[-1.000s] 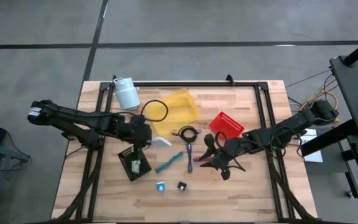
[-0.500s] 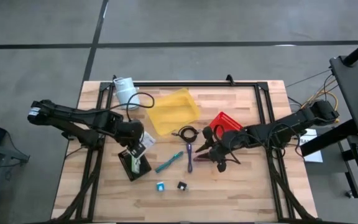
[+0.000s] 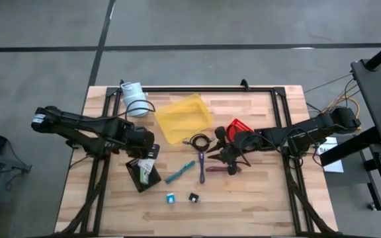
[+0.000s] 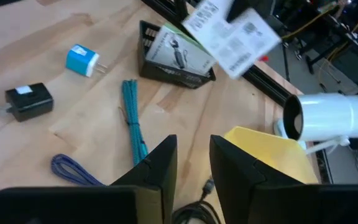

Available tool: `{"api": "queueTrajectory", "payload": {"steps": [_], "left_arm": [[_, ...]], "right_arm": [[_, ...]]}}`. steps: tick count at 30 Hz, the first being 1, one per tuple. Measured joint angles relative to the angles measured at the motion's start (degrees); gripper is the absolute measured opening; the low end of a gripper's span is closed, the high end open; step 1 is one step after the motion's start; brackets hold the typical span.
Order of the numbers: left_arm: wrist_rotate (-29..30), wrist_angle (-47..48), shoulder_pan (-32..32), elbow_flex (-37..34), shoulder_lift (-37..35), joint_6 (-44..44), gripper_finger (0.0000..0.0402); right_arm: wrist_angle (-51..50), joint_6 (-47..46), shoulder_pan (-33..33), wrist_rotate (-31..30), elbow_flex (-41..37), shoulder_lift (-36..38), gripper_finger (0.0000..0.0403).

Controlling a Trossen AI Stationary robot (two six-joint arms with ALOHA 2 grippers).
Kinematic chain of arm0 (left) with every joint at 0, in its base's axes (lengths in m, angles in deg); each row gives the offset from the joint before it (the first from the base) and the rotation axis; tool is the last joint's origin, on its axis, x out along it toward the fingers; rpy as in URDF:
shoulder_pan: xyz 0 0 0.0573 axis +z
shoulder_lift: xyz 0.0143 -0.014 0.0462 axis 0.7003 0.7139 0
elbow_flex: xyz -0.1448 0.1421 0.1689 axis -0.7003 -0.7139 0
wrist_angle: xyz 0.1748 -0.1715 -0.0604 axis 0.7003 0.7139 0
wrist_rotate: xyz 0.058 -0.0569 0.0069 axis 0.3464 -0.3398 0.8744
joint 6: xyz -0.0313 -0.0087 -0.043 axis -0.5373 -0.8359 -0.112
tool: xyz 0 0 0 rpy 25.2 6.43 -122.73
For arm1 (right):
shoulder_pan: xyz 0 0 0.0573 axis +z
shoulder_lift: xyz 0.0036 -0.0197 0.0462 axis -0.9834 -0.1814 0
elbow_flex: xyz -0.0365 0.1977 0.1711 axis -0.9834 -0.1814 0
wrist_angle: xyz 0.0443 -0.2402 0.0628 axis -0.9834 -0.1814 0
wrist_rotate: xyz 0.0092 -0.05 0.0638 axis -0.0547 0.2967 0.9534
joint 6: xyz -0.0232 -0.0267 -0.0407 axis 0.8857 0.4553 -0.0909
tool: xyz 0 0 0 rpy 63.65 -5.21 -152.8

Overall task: Pick and place items into bin
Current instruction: Put the card reader box into the black bin

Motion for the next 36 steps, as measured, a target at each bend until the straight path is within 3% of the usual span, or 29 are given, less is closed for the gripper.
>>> {"api": "queueTrajectory", "payload": {"steps": [15,36], "left_arm": [[-7.5,0.2,-0.8,0.1,7.7,-4.7,0.0023],[-7.7,4.6,-3.5,0.1,8.5,-12.2,0.0023]], "right_arm": [[-0.4,-0.8,-4.1,0.1,-0.5,0.0,0.0077],[-1.6,-1.5,-4.8,0.1,-0.8,0.0,0.0075]]}}
